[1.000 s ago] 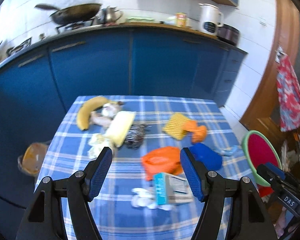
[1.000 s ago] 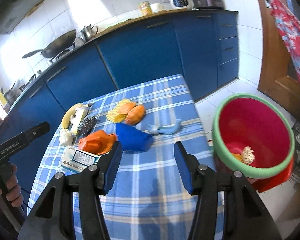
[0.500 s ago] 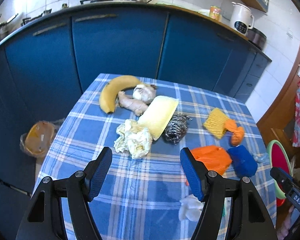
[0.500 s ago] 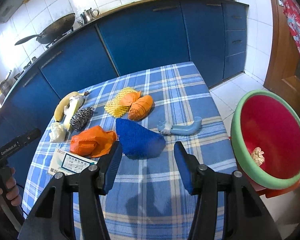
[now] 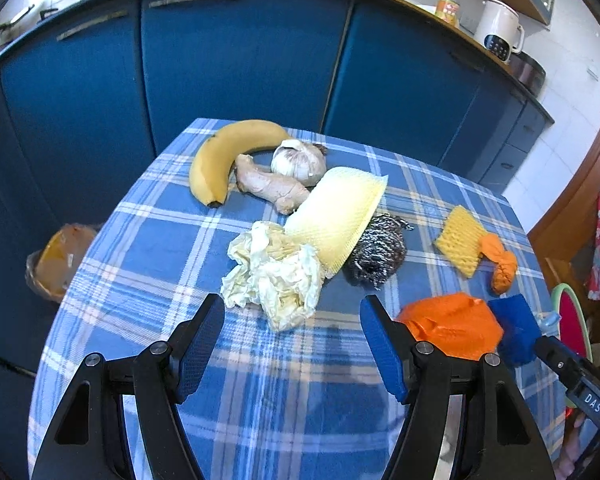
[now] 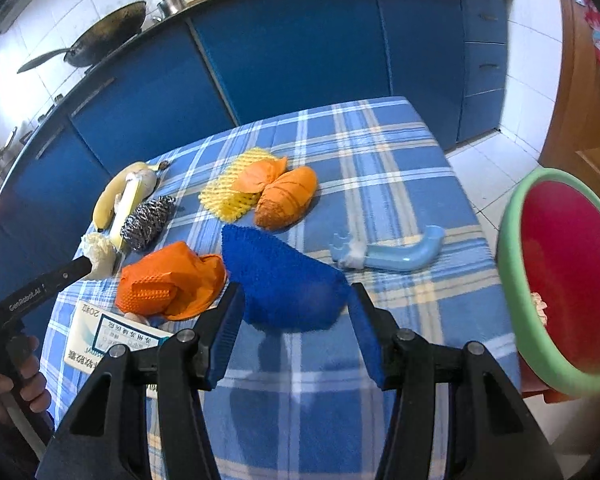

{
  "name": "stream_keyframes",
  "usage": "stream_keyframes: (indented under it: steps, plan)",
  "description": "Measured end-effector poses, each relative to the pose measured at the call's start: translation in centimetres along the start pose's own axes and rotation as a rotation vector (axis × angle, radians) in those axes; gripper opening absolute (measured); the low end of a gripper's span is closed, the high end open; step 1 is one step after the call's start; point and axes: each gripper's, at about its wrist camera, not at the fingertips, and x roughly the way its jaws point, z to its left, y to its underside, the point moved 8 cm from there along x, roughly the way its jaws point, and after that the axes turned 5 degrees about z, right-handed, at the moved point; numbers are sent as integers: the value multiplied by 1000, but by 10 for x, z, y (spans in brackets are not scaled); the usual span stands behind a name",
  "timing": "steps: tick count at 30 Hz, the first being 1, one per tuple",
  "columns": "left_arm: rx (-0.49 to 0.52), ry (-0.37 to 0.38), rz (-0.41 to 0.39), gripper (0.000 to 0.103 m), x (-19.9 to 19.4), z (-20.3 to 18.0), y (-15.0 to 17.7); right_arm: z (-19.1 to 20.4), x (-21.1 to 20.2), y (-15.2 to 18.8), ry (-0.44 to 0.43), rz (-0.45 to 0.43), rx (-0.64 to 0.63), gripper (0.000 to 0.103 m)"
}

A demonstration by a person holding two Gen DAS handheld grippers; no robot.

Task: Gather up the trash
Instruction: 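Grasp the crinkled clear wrap with the left tool while the right tool grasps the blue knitted cloth, then carry the wrap and blue cloth over the red bucket while both tools open to release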

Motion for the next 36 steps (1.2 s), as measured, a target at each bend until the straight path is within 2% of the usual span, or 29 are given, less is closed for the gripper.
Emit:
stream_keyframes:
  steps: [4,9,14,18,22,24,26,28,31,36]
  plan:
    - [-18,14,0,69,10,5,-2,5,10,-2,-8,12,-8,55]
    - [-51,76,36,30,26,10,1,6,17,-1,-14,13,-18,55]
    - [-35,113,26,21,27,5,2,9,20,-2,-22,2,-34,55]
    - [-39,124,21,19,22,6,2,11,22,-2,-32,-8,-38,55]
    - [-45,140,-4,18,6,6,4,10,22,-3,-43,-13,-34,44]
    - [-44,147,-17,19,-4,6,6,10,22,-3,-48,-18,-26,44]
    - [-39,159,-26,18,-12,3,8,10,21,-2,-55,-21,-18,39]
    - [-33,169,-35,19,-22,0,11,10,20,-1,-68,-21,-14,28]
    - [-20,179,-55,18,-37,-5,12,14,12,2,-82,-34,-21,18]
    - [5,205,-102,18,-66,-16,14,19,-15,8,-104,-83,-23,16]
